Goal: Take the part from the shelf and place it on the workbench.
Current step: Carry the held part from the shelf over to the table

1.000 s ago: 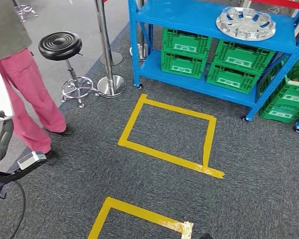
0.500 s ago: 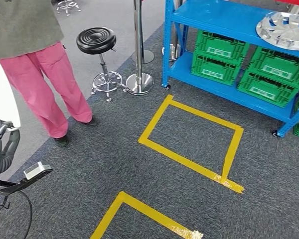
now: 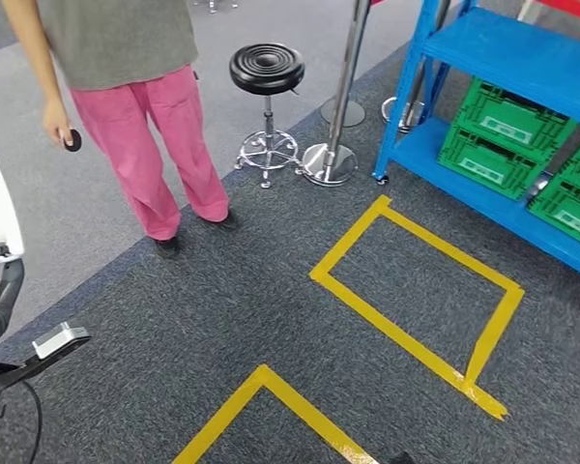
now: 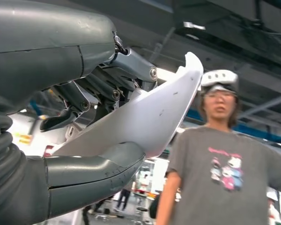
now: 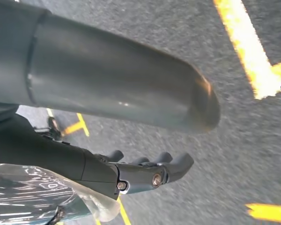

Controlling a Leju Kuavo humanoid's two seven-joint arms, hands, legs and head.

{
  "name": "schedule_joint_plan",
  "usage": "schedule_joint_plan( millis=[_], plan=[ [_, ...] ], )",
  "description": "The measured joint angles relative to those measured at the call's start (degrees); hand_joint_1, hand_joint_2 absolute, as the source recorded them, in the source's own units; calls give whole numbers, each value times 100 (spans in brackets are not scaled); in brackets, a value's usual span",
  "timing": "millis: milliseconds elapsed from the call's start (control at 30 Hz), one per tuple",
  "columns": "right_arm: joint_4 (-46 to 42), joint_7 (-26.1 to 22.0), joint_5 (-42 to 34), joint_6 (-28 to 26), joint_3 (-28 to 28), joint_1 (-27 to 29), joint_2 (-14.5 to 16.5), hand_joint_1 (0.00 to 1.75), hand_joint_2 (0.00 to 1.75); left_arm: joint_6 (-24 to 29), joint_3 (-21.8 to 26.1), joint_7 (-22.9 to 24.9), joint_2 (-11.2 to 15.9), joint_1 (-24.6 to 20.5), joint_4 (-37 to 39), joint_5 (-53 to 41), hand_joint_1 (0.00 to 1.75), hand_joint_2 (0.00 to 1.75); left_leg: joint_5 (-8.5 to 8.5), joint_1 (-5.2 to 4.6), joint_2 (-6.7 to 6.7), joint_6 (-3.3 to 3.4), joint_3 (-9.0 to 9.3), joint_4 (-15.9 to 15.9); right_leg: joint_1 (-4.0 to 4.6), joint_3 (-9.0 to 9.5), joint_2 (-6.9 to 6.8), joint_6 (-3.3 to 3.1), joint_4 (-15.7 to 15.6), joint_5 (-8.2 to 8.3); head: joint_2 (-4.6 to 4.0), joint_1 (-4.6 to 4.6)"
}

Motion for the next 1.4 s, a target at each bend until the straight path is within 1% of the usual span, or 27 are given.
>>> schedule_joint_plan(
  millis=[67, 100, 133, 200, 233, 300, 333, 400, 467, 533, 600, 633, 667, 700, 733, 800, 833, 900, 967, 1033, 1100, 1133, 1167, 1200, 1267, 1333, 1400],
  plan=[
    [80, -4, 1, -3, -27, -10, 1, 0, 0, 3, 4, 5, -1, 26, -27, -1, 175, 175, -1, -14, -140, 34, -9, 1, 7, -422, 201, -16, 815, -317, 0, 12],
    [111, -4, 1, -3, -37, -9, 1, 0, 0, 3, 4, 6, -2, 44, -31, -2, 175, 175, -3, -23, -219, 38, -8, 2, 14, -570, 226, -29, 1050, -342, 0, 10],
    [137, -4, 2, -3, -50, -10, 1, 0, 0, 3, 5, 7, -1, 56, -36, -2, 175, 175, -3, -30, -301, 39, -3, 4, 21, -619, 240, -47, 1061, -244, 0, 9],
    [176, -4, 3, -4, -79, -18, 0, 0, 0, 4, 7, 7, -1, 66, -54, -2, 175, 175, -5, -35, -467, 36, 18, 6, 32, -422, 355, -104, 461, 220, 0, 10],
    [191, -4, 4, -4, -93, -25, -1, 0, 0, 4, 8, 8, -2, 66, -63, -2, 175, 175, -8, -39, -543, 26, 21, 12, 30, -270, 516, -145, 62, 427, 0, 7],
    [215, -8, 5, -6, -111, -34, -1, 0, 0, 3, 8, 9, -4, 65, -78, -2, 175, 175, -8, -29, -687, -23, -8, 29, 22, -40, 770, -190, -482, 605, 0, 4],
    [225, -11, 6, -8, -117, -42, 0, 0, 0, 2, 9, 10, -3, 71, -82, -3, 175, 175, 2, -14, -758, -63, -33, 27, 27, 4, 804, -201, -552, 587, 0, 0],
    [250, -39, 18, -20, -120, -68, 7, 0, 0, 2, 22, 14, 9, 96, -96, -7, 175, 175, 27, 17, -852, -145, -75, 20, 32, 63, 669, -233, -611, 607, 0, 4],
    [302, -104, 52, -69, -141, -111, 19, 0, 0, 5, 51, 33, 46, 104, -119, -14, 175, 175, -98, 3, -601, -203, -178, 226, 11, 102, 501, -289, -670, 642, 0, -16],
    [406, -177, 72, -124, -192, -161, 25, 0, 0, 9, 89, 55, 77, 99, -146, -14, 175, 175, -428, 1, -228, -251, -461, 847, 13, 137, 324, -326, -692, 634, 0, -41],
    [539, -257, 6, -120, -253, -217, 25, 0, 0, 10, 110, 61, 84, 108, -161, -1, 175, 175, -649, 31, -109, -296, -753, 1460, 26, 158, 142, -333, -687, 604, 0, -44],
    [612, -314, -77, -55, -291, -254, 25, 0, 0, 11, 114, 56, 89, 111, -164, 16, 175, 175, -609, 42, -87, -311, -778, 1515, 28, 172, 50, -326, -685, 586, 0, -45],
    [684, -384, -185, 59, -335, -295, 25, 0, 0, 13, 115, 45, 103, 103, -166, 41, 175, 175, -473, 50, -61, -318, -696, 1358, 29, 192, -36, -315, -682, 566, 0, -45],
    [758, -462, -313, 236, -387, -338, 25, 0, 0, 16, 113, 21, 126, 79, -167, 84, 175, 175, -268, 53, 7, -316, -512, 1009, 29, 223, -118, -298, -680, 540, 0, -45],
    [824, -531, -434, 437, -443, -371, 24, 0, 0, 20, 108, -9, 152, 34, -164, 135, 175, 175, -123, 33, 152, -300, -305, 627, 39, 251, -194, -275, -680, 512, 0, -46],
    [924, -625, -602, 737, -547, -407, 23, 0, 0, 35, 92, -63, 204, -78, -160, 223, 175, 175, 5, -12, 345, -219, -46, 122, 74, 276, -332, -211, -676, 450, 0, -44],
    [959, -651, -643, 813, -591, -415, 22, 0, 0, 44, 87, -76, 221, -119, -157, 248, 175, 175, -27, -38, 368, -172, -20, 67, 90, 283, -396, -179, -684, 425, 0, -43],
    [1005, -693, -698, 936, -656, -438, 22, 0, 0, 63, 81, -92, 256, -157, -156, 283, 175, 175, -23, -38, 227, -89, -28, 45, 87, 336, -482, -119, -698, 383, 0, -43],
    [1029, -732, -747, 1093, -708, -449, 11, 0, 0, 95, 74, -109, 299, -197, -156, 324, 175, 175, -3, -19, 108, -18, -26, 16, 68, 290, -271, -71, -510, 221, 0, -31],
    [1036, -733, -768, 1259, -753, -406, 0, 0, 0, 137, 62, -114, 337, -227, -156, 369, 175, 175, 6, -11, -7, 32, -25, 4, 56, -33, 81, -57, 142, -125, 0, -15],
    [994, -674, -758, 1439, -796, -286, -1, 0, 0, 163, 57, -118, 369, -202, -156, 410, 175, 175, -3, -24, -158, 57, -24, 7, 59, -456, 214, -70, 893, -372, 0, -11],
    [939, -628, -750, 1531, -817, -204, -2, 0, 0, 170, 62, -123, 392, -178, -156, 432, 175, 175, -8, -31, -244, 64, -19, 9, 62, -577, 232, -84, 1030, -338, 0, -12],
    [864, -582, -743, 1623, -838, -122, -2, 0, 0, 177, 73, -129, 417, -156, -156, 452, 175, 175, -12, -38, -334, 66, -11, 11, 67, -597, 249, -103, 941, -187, 0, -11],
    [778, -541, -739, 1706, -862, -47, -2, 0, 0, 184, 92, -135, 442, -140, -156, 469, 175, 175, -15, -43, -423, 64, -1, 12, 70, -508, 297, -131, 629, 57, 0, -12],
    [611, -478, -737, 1840, -922, 61, -1, 0, 0, 197, 131, -144, 485, -127, -156, 504, 175, 175, -26, -46, -576, 46, 5, 23, 65, -224, 557, -202, -155, 498, 0, -13],
    [476, -433, -731, 1925, -981, 136, 0, 0, 0, 208, 156, -148, 519, -107, -156, 529, 175, 175, -25, -34, -713, -2, -19, 31, 65, -41, 734, -234, -550, 635, 0, -16],
    [350, -386, -705, 1991, -1029, 195, 9, 0, 0, 211, 178, -153, 556, -69, -156, 543, 175, 175, -2, -15, -840, -70, -45, 19, 77, 16, 655, -241, -599, 633, 0, -17]
  ],
)
